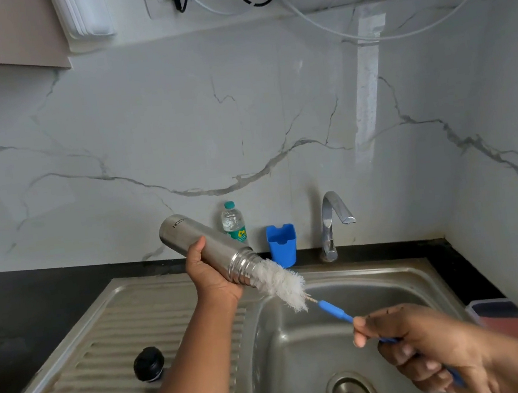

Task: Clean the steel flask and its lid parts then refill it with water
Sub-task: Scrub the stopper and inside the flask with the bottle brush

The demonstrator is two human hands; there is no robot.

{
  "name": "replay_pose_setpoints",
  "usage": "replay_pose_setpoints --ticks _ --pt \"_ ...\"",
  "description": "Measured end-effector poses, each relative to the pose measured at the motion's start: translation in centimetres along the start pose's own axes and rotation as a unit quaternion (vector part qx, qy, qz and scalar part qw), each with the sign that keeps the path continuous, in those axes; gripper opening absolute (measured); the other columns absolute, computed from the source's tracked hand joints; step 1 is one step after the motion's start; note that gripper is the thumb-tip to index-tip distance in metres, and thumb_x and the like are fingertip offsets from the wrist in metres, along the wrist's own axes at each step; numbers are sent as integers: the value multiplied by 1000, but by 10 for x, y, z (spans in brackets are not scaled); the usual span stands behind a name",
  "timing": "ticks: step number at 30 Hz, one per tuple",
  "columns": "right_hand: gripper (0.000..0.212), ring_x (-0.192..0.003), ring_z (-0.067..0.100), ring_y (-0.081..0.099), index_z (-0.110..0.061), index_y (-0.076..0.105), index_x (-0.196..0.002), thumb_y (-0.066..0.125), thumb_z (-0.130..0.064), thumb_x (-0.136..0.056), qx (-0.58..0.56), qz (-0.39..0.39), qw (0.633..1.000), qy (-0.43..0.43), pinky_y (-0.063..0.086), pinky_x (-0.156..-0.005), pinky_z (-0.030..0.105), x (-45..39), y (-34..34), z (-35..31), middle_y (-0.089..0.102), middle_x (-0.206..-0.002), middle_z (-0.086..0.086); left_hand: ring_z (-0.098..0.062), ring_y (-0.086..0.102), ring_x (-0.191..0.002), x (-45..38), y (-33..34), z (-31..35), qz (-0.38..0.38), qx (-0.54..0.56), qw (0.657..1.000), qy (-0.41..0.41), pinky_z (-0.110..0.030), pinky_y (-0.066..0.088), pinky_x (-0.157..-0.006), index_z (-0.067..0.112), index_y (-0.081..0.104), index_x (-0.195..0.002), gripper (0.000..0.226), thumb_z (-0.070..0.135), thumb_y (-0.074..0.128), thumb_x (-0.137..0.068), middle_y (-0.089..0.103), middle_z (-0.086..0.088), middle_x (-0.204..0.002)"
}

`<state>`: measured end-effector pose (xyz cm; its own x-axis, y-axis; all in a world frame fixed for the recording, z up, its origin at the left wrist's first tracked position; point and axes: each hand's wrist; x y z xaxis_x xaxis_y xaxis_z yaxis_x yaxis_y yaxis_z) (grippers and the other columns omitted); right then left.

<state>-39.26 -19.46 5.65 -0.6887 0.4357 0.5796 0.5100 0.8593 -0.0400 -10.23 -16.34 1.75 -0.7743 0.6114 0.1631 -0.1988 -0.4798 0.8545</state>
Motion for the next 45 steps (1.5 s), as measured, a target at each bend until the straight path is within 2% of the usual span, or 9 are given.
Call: replay_pose_setpoints --ticks 5,13,19,25,30,34,45 --pt "23 -35 9 17 -15 68 -82 58 -33 -92 22 7 1000 -4 13 -34 13 2 -3 1 28 -56 1 -28 63 -68 -1 3 4 27 -9 999 -17 -40 53 -70 9 60 -93 25 32 58 -85 65 -9 -70" --pt "22 -35 9 15 -12 69 -84 59 -31 -91 36 23 999 -4 14 -34 12 10 -5 6 28 -55 2 -29 63 -76 -7 -6 5 52 -25 998 -20 -42 53 -71 10 59 -104 30 32 60 -84 64 -9 -85" --pt "23 -38 10 15 -12 70 -87 61 -33 -89 55 26 998 -18 12 -36 14 16 -13 7 30 -54 1 -27 64 -77 -12 -6 6 53 -28 998 -8 -36 55 -60 12 58 -105 27 31 59 -86 64 -8 -88" --pt "21 -37 9 17 -16 70 -83 61 -34 -90 87 25 996 -26 13 -35 16 11 -24 6 31 -53 -2 -28 64 -84 -20 -8 7 68 -34 997 -15 -42 54 -73 12 60 -105 29 33 62 -84 64 -8 -93" --pt "21 -37 8 18 -19 70 -86 58 -35 -93 107 21 993 -45 15 -35 16 2 -32 6 32 -54 -3 -27 64 -87 -30 -17 9 65 -39 997 -4 -41 55 -78 13 61 -109 34 34 63 -82 64 -6 -95" --pt "20 -36 7 19 -22 68 -84 56 -34 -94 120 17 992 -47 14 -34 14 -5 -35 5 32 -53 -5 -27 64 -90 -36 -22 12 63 -44 997 5 -43 54 -87 15 62 -104 30 34 62 -81 64 -5 -97" --pt "21 -36 7 21 -21 68 -80 58 -34 -93 135 17 989 -59 15 -36 14 -12 -33 0 33 -50 -5 -24 64 -81 -35 -30 17 90 -49 995 13 -37 55 -80 16 62 -96 23 34 62 -81 64 -1 -87"
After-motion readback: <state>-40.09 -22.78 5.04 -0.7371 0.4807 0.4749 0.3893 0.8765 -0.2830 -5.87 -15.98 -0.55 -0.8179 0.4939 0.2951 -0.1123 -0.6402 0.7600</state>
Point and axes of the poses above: each hand's wrist, its own x-axis away from the middle knuckle, its own y-axis out of the palm, z = x × y
